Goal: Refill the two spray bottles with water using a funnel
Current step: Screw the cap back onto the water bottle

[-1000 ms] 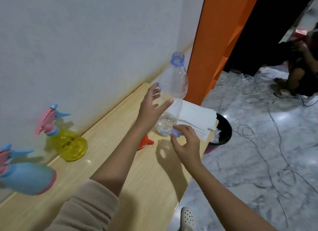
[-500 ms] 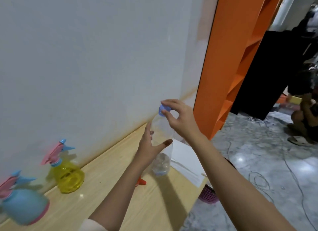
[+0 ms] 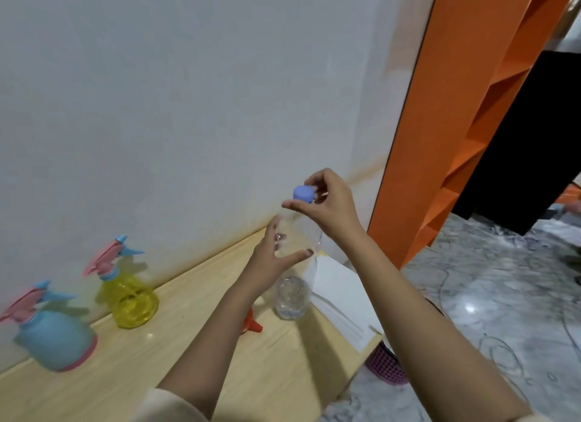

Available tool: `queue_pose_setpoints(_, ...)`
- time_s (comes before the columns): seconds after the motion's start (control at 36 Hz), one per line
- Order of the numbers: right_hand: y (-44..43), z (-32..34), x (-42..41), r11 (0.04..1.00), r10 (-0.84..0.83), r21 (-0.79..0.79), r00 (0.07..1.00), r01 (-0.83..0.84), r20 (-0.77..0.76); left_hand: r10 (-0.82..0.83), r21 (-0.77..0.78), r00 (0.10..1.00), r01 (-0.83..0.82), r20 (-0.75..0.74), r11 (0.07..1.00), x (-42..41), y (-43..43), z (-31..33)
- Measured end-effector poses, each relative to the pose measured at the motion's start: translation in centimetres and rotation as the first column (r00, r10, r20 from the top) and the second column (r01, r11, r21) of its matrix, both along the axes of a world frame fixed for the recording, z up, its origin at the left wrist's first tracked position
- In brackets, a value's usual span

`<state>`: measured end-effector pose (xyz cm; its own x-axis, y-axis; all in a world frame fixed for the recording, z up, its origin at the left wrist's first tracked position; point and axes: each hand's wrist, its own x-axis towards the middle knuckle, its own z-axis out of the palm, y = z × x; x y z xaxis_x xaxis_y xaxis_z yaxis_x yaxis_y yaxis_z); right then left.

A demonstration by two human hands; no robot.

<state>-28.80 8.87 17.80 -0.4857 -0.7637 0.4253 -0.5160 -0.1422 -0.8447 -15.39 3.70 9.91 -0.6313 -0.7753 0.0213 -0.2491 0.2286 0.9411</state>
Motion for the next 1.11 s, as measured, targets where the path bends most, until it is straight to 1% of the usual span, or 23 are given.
queue_pose_setpoints(0.06,0.3,-0.4,0.2,0.992,0.117,0.031,0.985,-0.122,0.123,0.016,0.001,1.000,-0.016,-0.004,1.000,-0.1,0.1,-0.1)
queue_pose_setpoints(0.11,0.6,-1.0,0.2,0.964,0.247,0.040,0.943,-0.262,0.225,0.022,0.003,1.000,-0.022,-0.002,1.000,-0.1,0.0,0.0)
queue_pose_setpoints(0.17,0.6,-1.5,0.3,0.945,0.316,0.005,0.913,-0.328,0.259,0.024,0.000,1.000,-0.024,-0.001,1.000,-0.2,-0.1,0.0)
queue_pose_setpoints(0.25,0.2,-1.9,0.5,0.953,0.302,-0.078,0.904,-0.292,0.304,0.027,0.003,1.000,-0.027,-0.009,1.000,-0.1,0.1,0.0)
queue_pose_setpoints(0.31,-0.2,-2.2,0.5,0.967,0.255,-0.068,0.929,-0.245,0.269,0.025,0.003,1.000,-0.025,-0.012,1.000,-0.1,0.3,-0.1)
queue_pose_setpoints(0.33,-0.3,-2.3,0.4,0.967,0.255,-0.055,0.934,-0.249,0.252,0.026,0.005,1.000,-0.026,-0.012,1.000,0.0,0.4,-0.1)
queue_pose_setpoints(0.44,-0.3,-2.2,0.4,0.920,0.383,-0.047,0.867,-0.389,0.320,0.048,0.018,0.999,-0.047,-0.019,0.999,0.2,0.2,-0.3)
queue_pose_setpoints(0.5,-0.4,-2.3,0.5,0.907,0.410,-0.039,0.860,-0.419,0.304,0.056,0.024,0.998,-0.055,-0.017,0.998,0.4,0.1,-0.5)
queue_pose_setpoints(0.64,-1.2,-2.7,1.4,0.935,0.356,-0.118,0.890,-0.336,0.284,0.076,0.041,0.997,-0.074,-0.033,0.996,0.7,0.1,-0.7)
queue_pose_setpoints(0.83,-1.3,-2.9,1.6,0.946,0.293,-0.217,0.918,-0.239,0.267,0.069,0.046,0.997,-0.067,-0.043,0.997,0.6,0.5,-0.4)
queue_pose_setpoints(0.92,-1.4,-2.8,1.9,0.958,0.267,-0.180,0.923,-0.223,0.276,0.067,0.049,0.997,-0.065,-0.041,0.997,0.6,0.4,-0.4)
queue_pose_setpoints(1.03,-1.4,-3.1,1.7,0.939,0.344,-0.116,0.891,-0.324,0.295,0.079,0.038,0.996,-0.078,-0.035,0.996,0.6,0.3,-0.5)
queue_pose_setpoints(1.11,-1.3,-3.1,1.2,0.921,0.389,-0.115,0.878,-0.372,0.278,0.084,0.029,0.996,-0.083,-0.032,0.996,0.6,0.4,-0.6)
